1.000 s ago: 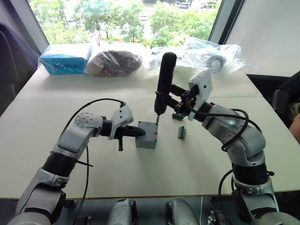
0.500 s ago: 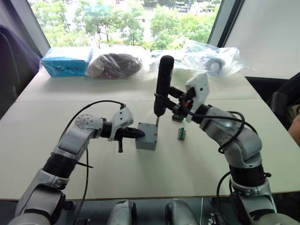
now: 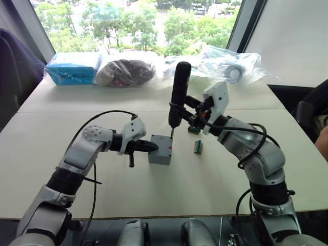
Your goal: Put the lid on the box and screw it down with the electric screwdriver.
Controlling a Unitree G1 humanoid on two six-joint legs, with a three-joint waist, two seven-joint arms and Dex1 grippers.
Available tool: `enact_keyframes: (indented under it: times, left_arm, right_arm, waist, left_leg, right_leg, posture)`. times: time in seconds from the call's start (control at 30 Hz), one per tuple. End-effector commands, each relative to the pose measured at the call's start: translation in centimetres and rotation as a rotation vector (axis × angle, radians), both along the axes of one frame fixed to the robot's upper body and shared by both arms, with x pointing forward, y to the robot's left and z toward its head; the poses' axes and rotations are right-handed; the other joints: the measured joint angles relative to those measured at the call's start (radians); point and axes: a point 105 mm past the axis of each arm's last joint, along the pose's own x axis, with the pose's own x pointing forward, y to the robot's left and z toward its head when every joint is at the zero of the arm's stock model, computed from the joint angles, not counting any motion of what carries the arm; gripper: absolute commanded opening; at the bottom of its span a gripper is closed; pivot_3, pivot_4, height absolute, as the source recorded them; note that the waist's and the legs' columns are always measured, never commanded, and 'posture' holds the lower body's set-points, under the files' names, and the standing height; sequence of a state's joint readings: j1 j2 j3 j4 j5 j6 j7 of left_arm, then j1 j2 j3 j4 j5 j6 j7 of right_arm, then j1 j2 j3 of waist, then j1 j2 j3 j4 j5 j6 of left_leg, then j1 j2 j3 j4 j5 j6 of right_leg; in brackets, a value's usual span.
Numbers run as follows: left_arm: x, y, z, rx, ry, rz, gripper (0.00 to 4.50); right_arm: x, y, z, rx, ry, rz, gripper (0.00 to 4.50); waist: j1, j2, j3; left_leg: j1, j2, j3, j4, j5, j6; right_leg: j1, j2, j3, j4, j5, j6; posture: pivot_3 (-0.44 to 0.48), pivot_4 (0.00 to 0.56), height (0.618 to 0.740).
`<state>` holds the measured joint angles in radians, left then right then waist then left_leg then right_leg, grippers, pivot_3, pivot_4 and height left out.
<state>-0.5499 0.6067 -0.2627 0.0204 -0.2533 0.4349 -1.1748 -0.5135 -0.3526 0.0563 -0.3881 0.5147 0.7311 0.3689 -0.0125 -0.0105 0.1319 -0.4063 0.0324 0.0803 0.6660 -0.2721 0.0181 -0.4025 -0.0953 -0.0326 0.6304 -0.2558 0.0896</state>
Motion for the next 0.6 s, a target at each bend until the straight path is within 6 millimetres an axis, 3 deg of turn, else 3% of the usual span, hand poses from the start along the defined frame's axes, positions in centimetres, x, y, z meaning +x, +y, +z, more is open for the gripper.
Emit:
enact_keyframes:
  times: [0.03,0.6]
  left_arm:
    - [-0.13,0.25,-1.14,0.045,0.030,0.011,0.00]
    - [-0.19,0.26,-1.32,0.045,0.030,0.012,0.00]
  right_arm:
    - [-0.09,0.01,-6.37,-0.099,0.242,-0.003,1.94]
    - [-0.51,0.20,-6.87,-0.123,0.242,0.017,1.94]
  waist:
    - [0.000,0.000,-0.001]
    - [-0.002,-0.001,-0.004]
  left_leg:
    - [0.000,0.000,0.000,0.000,0.000,0.000]
    - [0.002,0.000,-0.001,-0.004,0.000,-0.001]
  right_leg:
    - [0.000,0.000,0.000,0.000,0.000,0.000]
    - [-0.003,-0.007,0.000,-0.002,-0.003,-0.005]
  posture:
    - [0.000,0.150,0.740]
    - [0.000,0.150,0.740]
